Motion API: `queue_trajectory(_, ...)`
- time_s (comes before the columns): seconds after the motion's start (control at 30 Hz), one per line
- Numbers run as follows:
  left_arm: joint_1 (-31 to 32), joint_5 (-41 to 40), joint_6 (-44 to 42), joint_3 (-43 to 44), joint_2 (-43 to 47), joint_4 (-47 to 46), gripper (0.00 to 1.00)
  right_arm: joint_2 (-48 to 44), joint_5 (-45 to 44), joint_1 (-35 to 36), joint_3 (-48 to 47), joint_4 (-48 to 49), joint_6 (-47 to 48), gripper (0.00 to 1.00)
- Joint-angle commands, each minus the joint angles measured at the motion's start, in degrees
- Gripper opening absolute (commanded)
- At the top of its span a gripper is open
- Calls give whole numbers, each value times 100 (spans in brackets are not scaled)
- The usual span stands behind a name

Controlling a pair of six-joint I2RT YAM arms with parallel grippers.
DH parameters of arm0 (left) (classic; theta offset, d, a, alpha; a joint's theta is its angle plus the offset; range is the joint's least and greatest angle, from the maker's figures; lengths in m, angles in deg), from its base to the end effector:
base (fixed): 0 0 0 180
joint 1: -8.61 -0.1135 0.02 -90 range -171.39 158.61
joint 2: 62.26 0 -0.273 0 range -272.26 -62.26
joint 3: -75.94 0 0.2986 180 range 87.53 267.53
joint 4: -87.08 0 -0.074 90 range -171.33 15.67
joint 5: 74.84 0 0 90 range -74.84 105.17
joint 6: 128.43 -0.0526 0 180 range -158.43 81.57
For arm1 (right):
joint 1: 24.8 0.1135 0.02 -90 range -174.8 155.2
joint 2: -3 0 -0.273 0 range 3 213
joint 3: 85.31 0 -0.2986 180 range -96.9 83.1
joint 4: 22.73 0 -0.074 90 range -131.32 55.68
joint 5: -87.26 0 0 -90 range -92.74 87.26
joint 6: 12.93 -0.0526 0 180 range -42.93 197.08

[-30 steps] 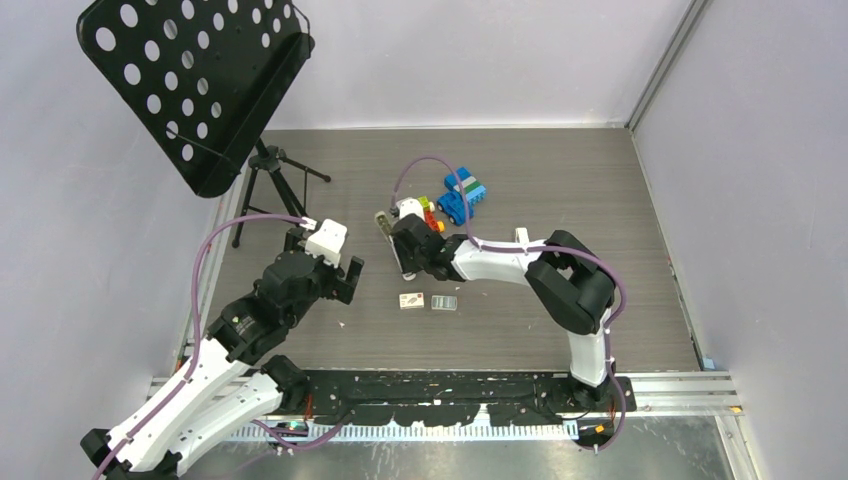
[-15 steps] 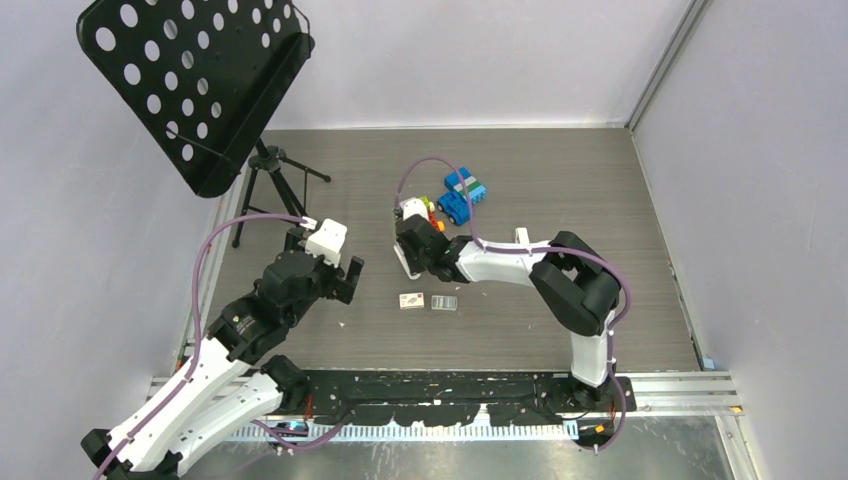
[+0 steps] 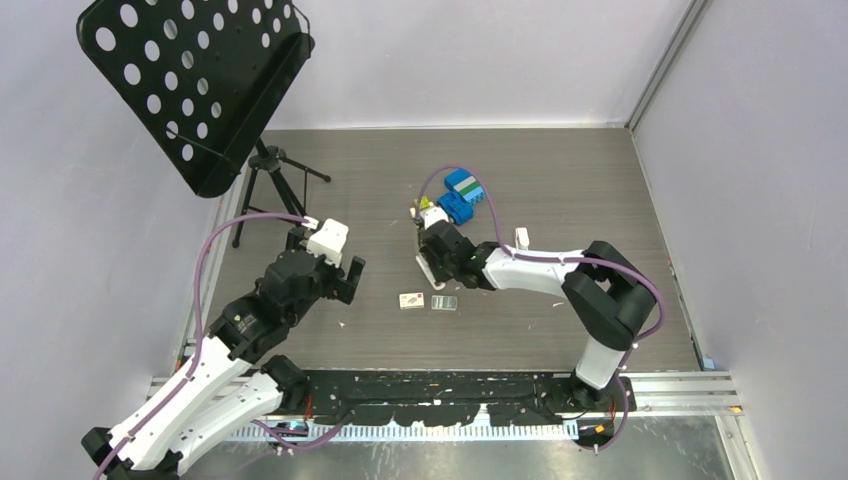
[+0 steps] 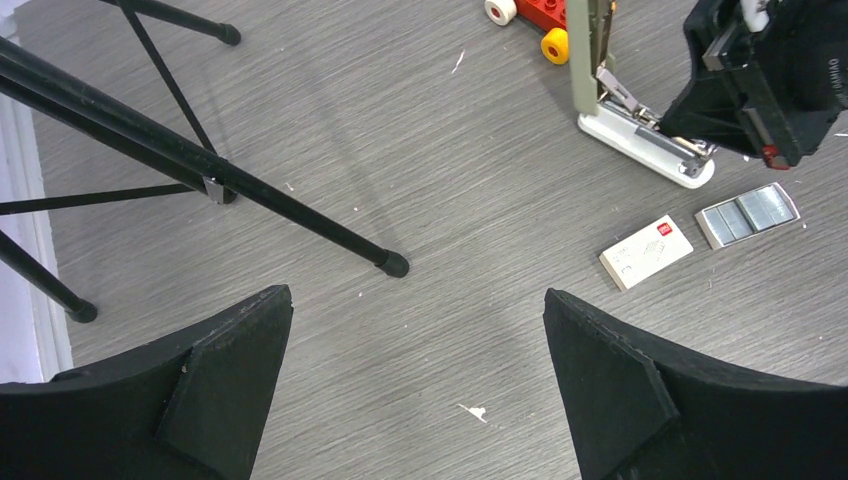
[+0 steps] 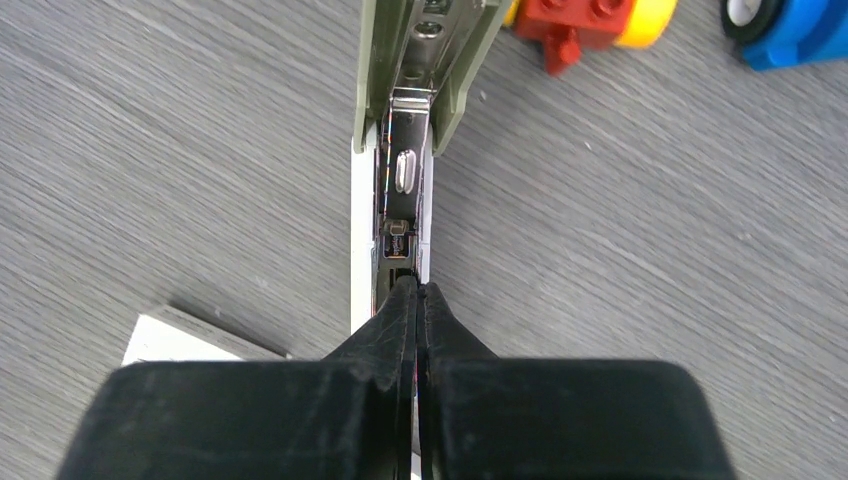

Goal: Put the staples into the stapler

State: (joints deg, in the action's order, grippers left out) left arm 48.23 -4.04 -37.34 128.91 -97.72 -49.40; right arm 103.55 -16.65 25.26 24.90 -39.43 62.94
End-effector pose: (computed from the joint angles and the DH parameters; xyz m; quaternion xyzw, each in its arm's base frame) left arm 0.1601 -0.1101 0.3075 0.1925 0.8185 -0.0491 0.5390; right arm 0.2736 0.3071 0.1370 -0.2435 0.8935 0.0957 0.3650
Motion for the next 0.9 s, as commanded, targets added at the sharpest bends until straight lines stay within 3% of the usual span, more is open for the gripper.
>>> queue_trajectory(0.0,-20,83,24,-17,-31,-248,100,-433,-58,-68,292,-229,247,0)
queue_trajectory(0.37,-20,41,6,-25,-90,-248,100,-351,-52,18,256,-42,387,2)
queue_trajectory(0.73,-24,22,2,-25,-90,-243,100,-658,-315,205,92,-493,149,28)
queue_trajectory(0.87,-24,15,6,-33,-77,-237,100,-887,-582,219,42,-753,-92,33)
